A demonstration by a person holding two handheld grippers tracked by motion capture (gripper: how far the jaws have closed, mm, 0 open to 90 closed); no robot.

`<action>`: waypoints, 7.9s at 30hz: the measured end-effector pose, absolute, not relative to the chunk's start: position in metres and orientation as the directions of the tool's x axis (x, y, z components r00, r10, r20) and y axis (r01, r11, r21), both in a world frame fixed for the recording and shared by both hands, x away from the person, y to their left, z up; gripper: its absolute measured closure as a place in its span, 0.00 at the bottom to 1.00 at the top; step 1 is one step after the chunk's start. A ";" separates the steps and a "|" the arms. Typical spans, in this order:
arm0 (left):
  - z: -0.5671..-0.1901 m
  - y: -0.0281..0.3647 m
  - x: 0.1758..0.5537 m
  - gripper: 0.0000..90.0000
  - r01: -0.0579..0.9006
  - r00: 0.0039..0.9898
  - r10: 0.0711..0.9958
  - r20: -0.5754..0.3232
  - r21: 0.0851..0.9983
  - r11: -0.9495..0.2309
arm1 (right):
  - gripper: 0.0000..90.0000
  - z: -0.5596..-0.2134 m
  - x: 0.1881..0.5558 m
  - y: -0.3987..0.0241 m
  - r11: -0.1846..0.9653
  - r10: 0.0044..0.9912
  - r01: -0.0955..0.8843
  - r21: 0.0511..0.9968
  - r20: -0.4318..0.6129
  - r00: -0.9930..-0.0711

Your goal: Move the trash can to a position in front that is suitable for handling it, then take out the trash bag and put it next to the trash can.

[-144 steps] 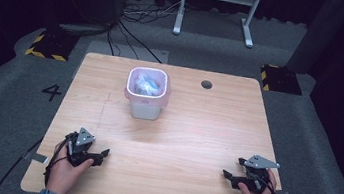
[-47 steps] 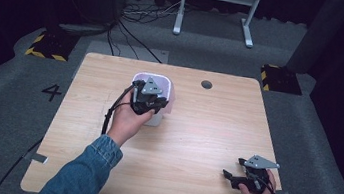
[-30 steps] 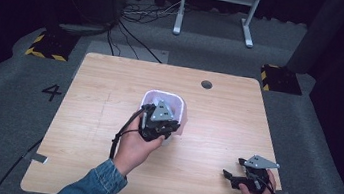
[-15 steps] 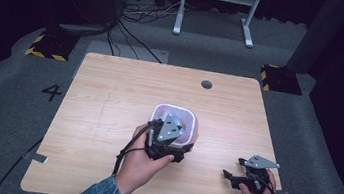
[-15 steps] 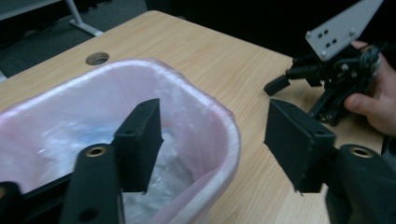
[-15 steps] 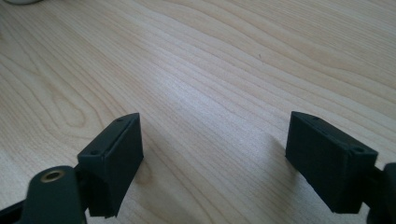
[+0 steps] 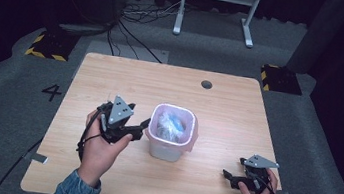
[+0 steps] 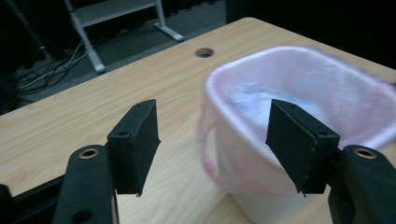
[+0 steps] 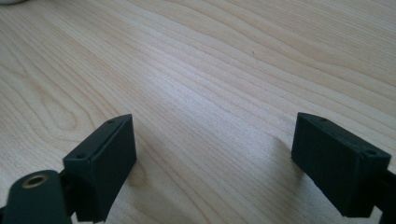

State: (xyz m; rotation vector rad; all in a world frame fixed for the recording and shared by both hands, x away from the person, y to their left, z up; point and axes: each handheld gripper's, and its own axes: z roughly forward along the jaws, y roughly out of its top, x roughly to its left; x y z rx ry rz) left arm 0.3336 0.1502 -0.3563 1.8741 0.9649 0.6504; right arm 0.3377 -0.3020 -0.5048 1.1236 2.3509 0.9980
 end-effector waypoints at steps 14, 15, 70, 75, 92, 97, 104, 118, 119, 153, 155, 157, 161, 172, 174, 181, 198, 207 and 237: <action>-0.430 0.156 0.373 0.41 0.480 0.526 0.850 -0.014 0.830 -0.283 | 0.17 -0.505 0.334 -0.298 0.436 0.778 0.532 0.726 -0.007 -0.629; -0.434 0.155 0.373 0.42 0.484 0.537 0.843 -0.026 0.828 -0.283 | 0.17 -0.505 0.334 -0.297 0.438 0.776 0.530 0.726 -0.007 -0.630; -0.452 0.118 0.323 0.27 0.337 0.764 0.646 0.001 0.852 -0.401 | 0.24 -0.464 0.323 -0.241 0.388 0.655 0.327 0.862 -0.008 -0.756; -0.455 0.107 0.324 0.29 0.306 0.790 0.612 0.015 0.856 -0.416 | 0.35 -0.458 0.324 -0.233 0.398 0.598 0.280 0.873 -0.016 -0.801; -0.425 0.106 0.302 1.00 0.209 0.891 0.453 0.032 0.857 -0.471 | 0.96 -0.431 0.300 -0.228 0.413 0.526 0.196 0.889 -0.057 -0.848; -0.411 0.109 0.293 1.00 0.174 0.899 0.434 0.048 0.873 -0.456 | 0.98 -0.419 0.289 -0.228 0.438 0.525 0.161 0.884 -0.106 -0.844; -0.408 0.111 0.292 0.94 0.172 0.888 0.456 0.059 0.877 -0.448 | 0.99 -0.403 0.281 -0.232 0.415 0.540 0.124 0.901 -0.134 -0.831; -0.439 0.094 0.317 0.38 0.220 0.847 0.528 0.065 0.861 -0.459 | 0.99 -0.391 0.283 -0.227 0.378 0.569 0.113 0.919 -0.134 -0.811; -0.440 0.093 0.318 0.38 0.210 0.850 0.522 0.069 0.865 -0.455 | 0.99 -0.391 0.283 -0.227 0.375 0.570 0.116 0.920 -0.130 -0.811; -0.374 0.114 0.301 1.00 0.097 0.860 0.495 0.124 0.913 -0.397 | 0.99 -0.369 0.275 -0.230 0.390 0.560 0.069 0.918 -0.178 -0.809; -0.379 0.110 0.314 1.00 0.132 0.851 0.516 0.102 0.908 -0.398 | 0.99 -0.372 0.287 -0.230 0.393 0.575 0.092 0.915 -0.167 -0.801; -0.383 0.105 0.324 1.00 0.158 0.838 0.536 0.099 0.897 -0.412 | 0.99 -0.374 0.290 -0.230 0.396 0.581 0.104 0.912 -0.161 -0.798; -0.390 0.097 0.334 1.00 0.191 0.827 0.553 0.098 0.878 -0.440 | 0.99 -0.379 0.296 -0.227 0.441 0.626 0.136 0.887 -0.195 -0.756; -0.403 0.093 0.339 1.00 0.242 0.829 0.549 0.104 0.818 -0.521 | 0.96 -0.399 0.295 -0.224 0.457 0.676 0.220 0.862 -0.176 -0.716; -0.404 0.095 0.339 1.00 0.244 0.832 0.546 0.098 0.820 -0.518 | 0.91 -0.399 0.294 -0.225 0.447 0.678 0.220 0.867 -0.168 -0.716; -0.405 0.107 0.334 0.82 0.261 0.821 0.564 0.086 0.823 -0.505 | 0.40 -0.398 0.291 -0.238 0.391 0.719 0.219 0.894 -0.149 -0.679; -0.400 0.081 0.359 0.98 0.198 0.806 0.560 0.191 0.804 -0.560 | 0.89 -0.413 0.323 -0.228 0.435 0.738 0.247 0.866 -0.185 -0.649; -0.375 0.091 0.339 1.00 0.084 0.760 0.594 0.265 0.865 -0.494 | 0.97 -0.383 0.311 -0.223 0.403 0.746 0.096 0.910 -0.266 -0.611; -0.402 0.111 0.324 0.65 0.226 0.795 0.587 0.156 0.821 -0.524 | 0.42 -0.413 0.280 -0.255 0.345 0.753 0.199 0.917 -0.144 -0.642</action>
